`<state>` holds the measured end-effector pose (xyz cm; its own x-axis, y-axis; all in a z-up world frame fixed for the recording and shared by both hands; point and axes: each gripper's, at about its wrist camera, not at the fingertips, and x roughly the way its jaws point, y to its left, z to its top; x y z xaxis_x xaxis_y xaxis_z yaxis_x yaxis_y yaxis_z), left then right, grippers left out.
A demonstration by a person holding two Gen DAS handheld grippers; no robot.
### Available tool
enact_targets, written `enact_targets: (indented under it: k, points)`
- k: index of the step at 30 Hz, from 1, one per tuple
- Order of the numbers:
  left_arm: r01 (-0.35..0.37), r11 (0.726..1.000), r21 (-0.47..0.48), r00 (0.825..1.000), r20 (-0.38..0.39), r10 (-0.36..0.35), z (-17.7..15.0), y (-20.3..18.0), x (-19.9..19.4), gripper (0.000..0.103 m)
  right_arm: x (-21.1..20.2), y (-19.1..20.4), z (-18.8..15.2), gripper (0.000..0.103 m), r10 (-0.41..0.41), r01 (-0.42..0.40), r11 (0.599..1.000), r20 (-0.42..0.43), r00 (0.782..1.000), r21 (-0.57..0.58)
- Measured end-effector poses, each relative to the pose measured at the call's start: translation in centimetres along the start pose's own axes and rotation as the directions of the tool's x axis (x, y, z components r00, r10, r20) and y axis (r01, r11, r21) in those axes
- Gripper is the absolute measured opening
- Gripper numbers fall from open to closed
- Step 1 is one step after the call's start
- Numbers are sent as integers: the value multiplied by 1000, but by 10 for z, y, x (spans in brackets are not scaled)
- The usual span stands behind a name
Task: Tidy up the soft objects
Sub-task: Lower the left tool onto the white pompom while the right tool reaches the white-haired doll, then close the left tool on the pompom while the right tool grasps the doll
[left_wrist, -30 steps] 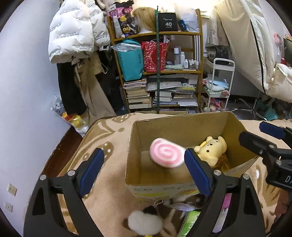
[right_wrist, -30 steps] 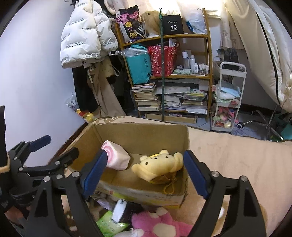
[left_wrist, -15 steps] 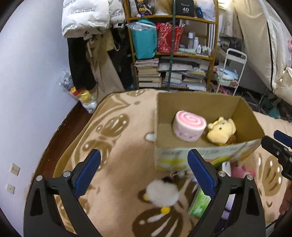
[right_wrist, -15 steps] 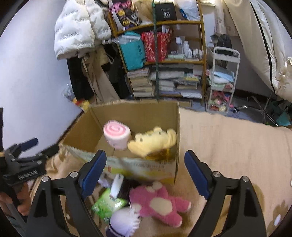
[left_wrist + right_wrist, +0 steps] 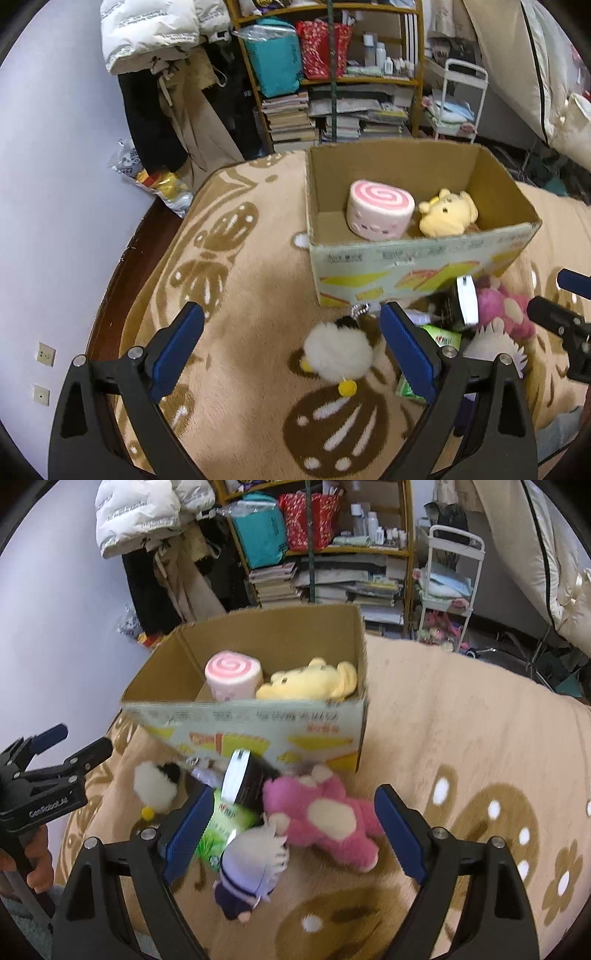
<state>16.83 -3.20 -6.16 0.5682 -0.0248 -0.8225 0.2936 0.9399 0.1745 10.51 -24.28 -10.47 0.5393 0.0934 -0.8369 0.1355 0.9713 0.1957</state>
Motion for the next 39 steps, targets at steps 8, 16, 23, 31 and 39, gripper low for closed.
enact_targets:
  k: [8,16,23,31,39]
  points:
    - [32,997,68,993,-120,-23,-8,-15,27,95,17,0,-20,93,52,-45,997,-109,993,62]
    - [64,995,74,975,-218,-47,-17,-24,63,95,42,-1,-30,92,153,-126,982,-207,966,138]
    - [73,994,77,967,-250,-51,-20,-29,75,93,54,7,-37,71,169,-146,984,-256,952,107]
    - [116,989,88,960,-266,-89,-21,-34,81,58,66,24,-41,55,139,-131,990,-285,948,48]
    - [113,988,102,952,-296,-79,-25,-42,100,35,66,24,-40,53,138,-131,990,-283,949,42]
